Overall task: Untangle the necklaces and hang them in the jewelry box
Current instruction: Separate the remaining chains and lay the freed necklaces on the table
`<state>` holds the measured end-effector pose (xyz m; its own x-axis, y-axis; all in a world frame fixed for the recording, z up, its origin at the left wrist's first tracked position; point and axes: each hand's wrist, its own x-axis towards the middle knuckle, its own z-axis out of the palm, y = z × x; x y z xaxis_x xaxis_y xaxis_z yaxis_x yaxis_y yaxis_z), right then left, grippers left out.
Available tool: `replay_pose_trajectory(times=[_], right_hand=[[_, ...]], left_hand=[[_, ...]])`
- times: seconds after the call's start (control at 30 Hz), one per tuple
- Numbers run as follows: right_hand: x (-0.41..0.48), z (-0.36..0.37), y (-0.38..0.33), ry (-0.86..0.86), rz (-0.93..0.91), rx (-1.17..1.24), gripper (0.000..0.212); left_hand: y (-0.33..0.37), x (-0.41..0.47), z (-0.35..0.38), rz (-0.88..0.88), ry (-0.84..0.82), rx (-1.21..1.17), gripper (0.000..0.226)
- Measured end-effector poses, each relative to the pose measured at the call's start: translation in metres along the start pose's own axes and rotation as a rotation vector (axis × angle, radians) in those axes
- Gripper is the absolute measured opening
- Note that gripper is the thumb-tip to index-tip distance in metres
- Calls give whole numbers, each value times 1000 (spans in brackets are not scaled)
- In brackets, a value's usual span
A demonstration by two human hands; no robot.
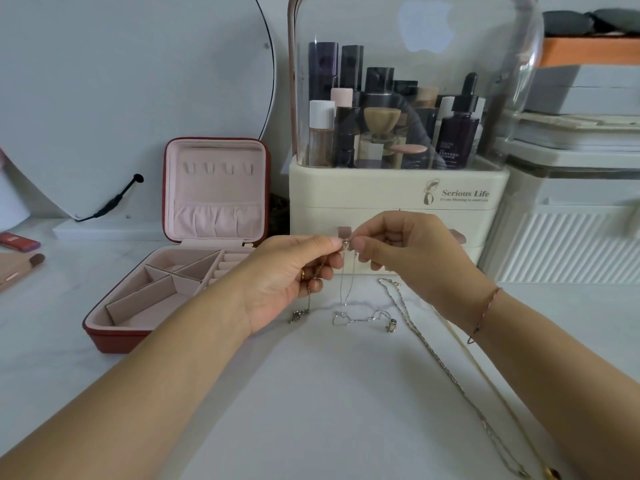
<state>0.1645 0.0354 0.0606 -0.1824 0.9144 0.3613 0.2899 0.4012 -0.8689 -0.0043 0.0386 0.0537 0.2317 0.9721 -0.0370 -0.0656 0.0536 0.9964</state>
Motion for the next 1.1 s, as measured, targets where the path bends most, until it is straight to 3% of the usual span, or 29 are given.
replay_pose_trajectory(times=[0.3, 0.63, 0.93, 1.1], right_hand=[[0, 2, 0, -59, 37, -3, 15], [-1, -3, -3, 25, -56, -125, 8], [-4, -10, -12, -29, -76, -159, 15], [-4, -10, -11, 28, -90, -182, 13]], left_hand=[[-1, -2, 0, -45, -81, 0, 17], [-3, 0, -2, -139, -88, 16, 13], [-3, -2, 0, -66, -127, -11, 21], [-3, -1, 0, -25, -93, -1, 18]])
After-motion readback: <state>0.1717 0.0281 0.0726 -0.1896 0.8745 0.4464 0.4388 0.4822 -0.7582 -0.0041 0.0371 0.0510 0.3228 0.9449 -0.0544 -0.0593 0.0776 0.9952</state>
